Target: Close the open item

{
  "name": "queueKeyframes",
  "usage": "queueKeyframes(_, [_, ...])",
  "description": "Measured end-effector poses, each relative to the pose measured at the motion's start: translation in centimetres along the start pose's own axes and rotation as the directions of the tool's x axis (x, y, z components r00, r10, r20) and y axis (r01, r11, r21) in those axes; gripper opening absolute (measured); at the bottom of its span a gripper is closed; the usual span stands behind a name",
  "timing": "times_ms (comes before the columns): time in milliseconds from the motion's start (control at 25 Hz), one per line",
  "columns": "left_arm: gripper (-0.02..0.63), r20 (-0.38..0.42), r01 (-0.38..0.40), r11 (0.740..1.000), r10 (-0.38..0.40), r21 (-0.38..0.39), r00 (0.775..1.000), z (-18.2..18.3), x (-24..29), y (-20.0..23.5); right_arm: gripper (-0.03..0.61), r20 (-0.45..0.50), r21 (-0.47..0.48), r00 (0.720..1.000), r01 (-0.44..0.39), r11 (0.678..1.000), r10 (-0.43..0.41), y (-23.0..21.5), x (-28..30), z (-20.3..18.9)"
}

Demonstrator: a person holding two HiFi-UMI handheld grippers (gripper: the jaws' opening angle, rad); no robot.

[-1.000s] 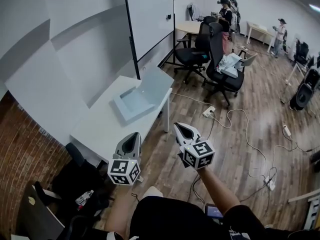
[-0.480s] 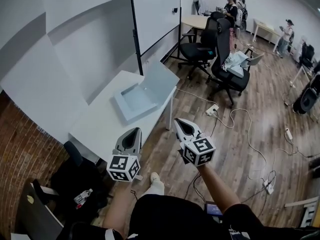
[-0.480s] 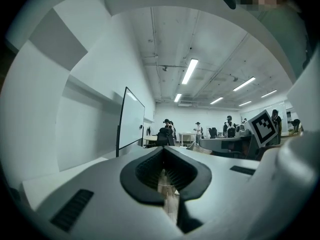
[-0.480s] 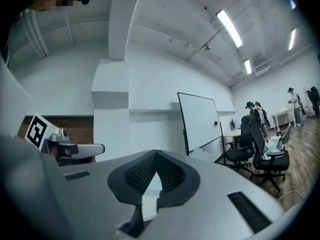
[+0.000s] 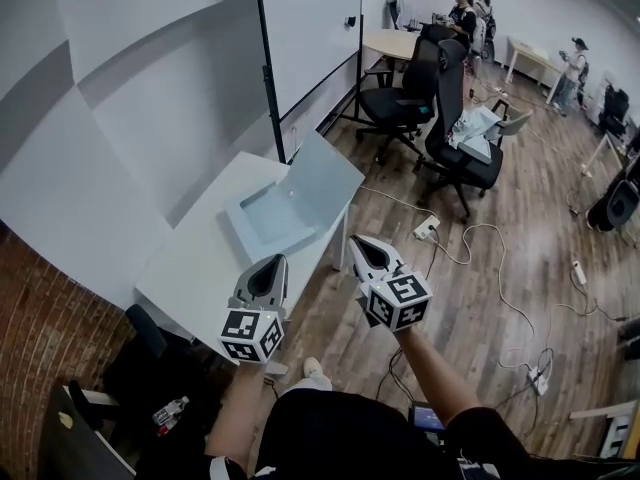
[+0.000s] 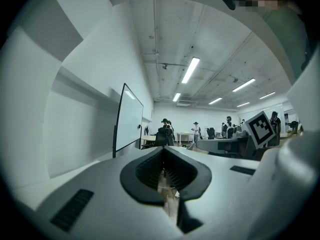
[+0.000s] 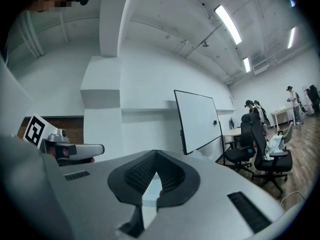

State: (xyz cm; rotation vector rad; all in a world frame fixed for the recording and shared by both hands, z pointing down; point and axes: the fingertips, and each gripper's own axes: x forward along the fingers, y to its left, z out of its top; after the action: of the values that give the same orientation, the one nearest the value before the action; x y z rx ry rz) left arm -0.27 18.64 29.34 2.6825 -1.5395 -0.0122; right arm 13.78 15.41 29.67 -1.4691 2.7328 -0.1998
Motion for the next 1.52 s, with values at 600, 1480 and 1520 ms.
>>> queueKeyframes(600, [0.014, 0.016, 0.059, 0.995, -0.058, -0.081, 0.998, 0.5, 7.9, 8.6, 0.038, -0.053, -0.035, 0.997, 0.048, 0.998, -0.049, -2.3, 10.7, 0.4])
queueKeyframes(1480, [0.014, 0.014, 0.087, 0.982, -0.085, -0.166, 0.996, -1.7, 15.0, 13.0, 0.038, -0.093, -0.059, 0.993, 0.060, 0.996, -0.066, -6.9, 17.8, -0.8])
queueKeyframes(1520, [0.014, 0.009, 0.079, 0.983, -0.078, -0.164, 0.997, -1.9, 15.6, 13.2, 0.038, -0.089, -0.056, 0.994, 0.055, 0.997, -0.060, -7.4, 18.2, -0.7])
